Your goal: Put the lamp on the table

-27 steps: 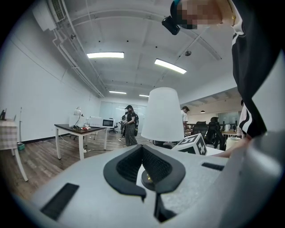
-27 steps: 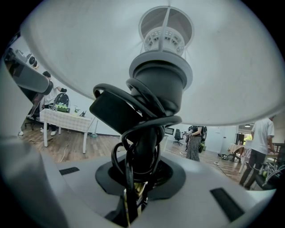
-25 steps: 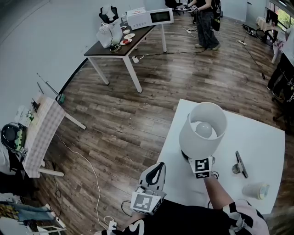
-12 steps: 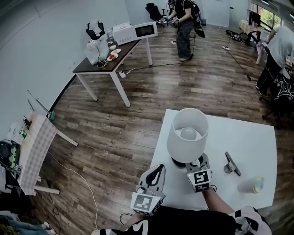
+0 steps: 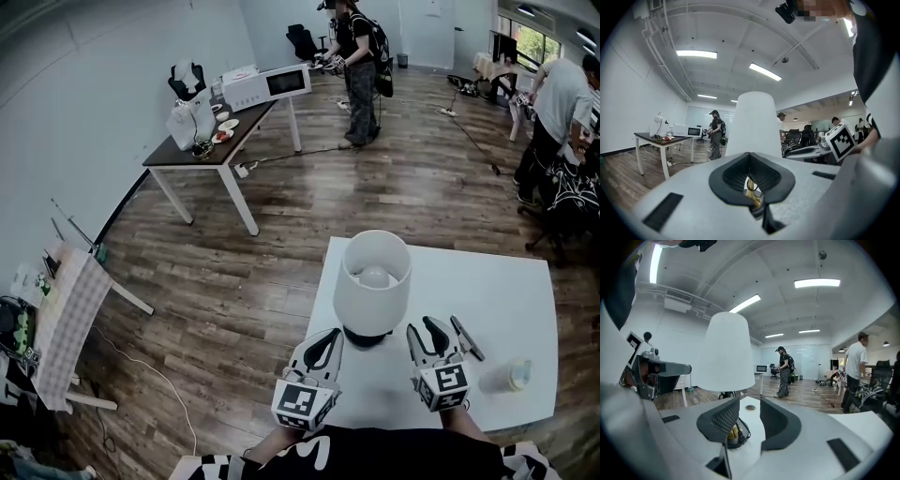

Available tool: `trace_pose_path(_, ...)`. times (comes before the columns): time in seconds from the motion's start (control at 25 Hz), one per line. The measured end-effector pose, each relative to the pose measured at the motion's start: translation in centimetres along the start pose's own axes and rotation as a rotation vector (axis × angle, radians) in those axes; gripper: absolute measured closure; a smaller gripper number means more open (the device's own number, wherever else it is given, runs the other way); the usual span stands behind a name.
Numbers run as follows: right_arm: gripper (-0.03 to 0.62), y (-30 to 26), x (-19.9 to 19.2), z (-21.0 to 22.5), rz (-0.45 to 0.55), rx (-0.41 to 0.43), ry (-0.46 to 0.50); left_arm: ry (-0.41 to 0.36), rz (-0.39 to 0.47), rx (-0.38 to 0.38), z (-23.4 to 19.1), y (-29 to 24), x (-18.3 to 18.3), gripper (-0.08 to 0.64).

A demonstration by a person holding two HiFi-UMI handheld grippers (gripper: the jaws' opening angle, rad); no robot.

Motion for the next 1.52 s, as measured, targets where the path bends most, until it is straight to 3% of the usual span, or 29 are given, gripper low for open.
trace_pose_path(0.12, 0.453, 1.7, 1.1, 0.7, -0.017, -0.018, 0.024, -0.011, -0.019, -0.008, 0.8, -0.2, -0.1, 0.555)
trace_pose_path(0.24, 0.51, 2.0, 1.5, 0.4, -0.005, -0.026, 0.06, -0.028, -0.024, -0.003, 0.4, -0.5, -1.1, 0.555)
trace_pose_path(0.48, 0.565, 0.8, 4.1, -1.1, 0.138, 0.003, 0.065, -0.024, -0.003, 0.011, -0.3, -1.1, -1.4, 0.555)
trace_pose_path(0.6, 0.57, 2.1, 3.7, -1.0, 0.145, -0.02, 0.064, -0.017, 0.008, 0.006, 0.6, -0.8, -2.0, 0.555)
trace_pose_path(1.0, 0.572, 1.7, 4.4, -1.0, 0.214, 0.084, 0.049, -0.018, 0.074, 0.039, 2.6, -0.4, -1.7, 0.555)
trace_pose_path(1.52, 0.572, 4.2, 3.4, -4.0, 0.2, 0.067, 0.063, -0.035, 0.096, -0.021, 5.0, 2.5, -2.2, 0.555)
Point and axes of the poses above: the fingertips, and each gripper's own axes: y backward along the fingers, z to its right, x out of its top, the point moved 9 cm from there along y, backward along the fingers, and after that the axes turned 11 degrees about y, right-handed, at the moved point
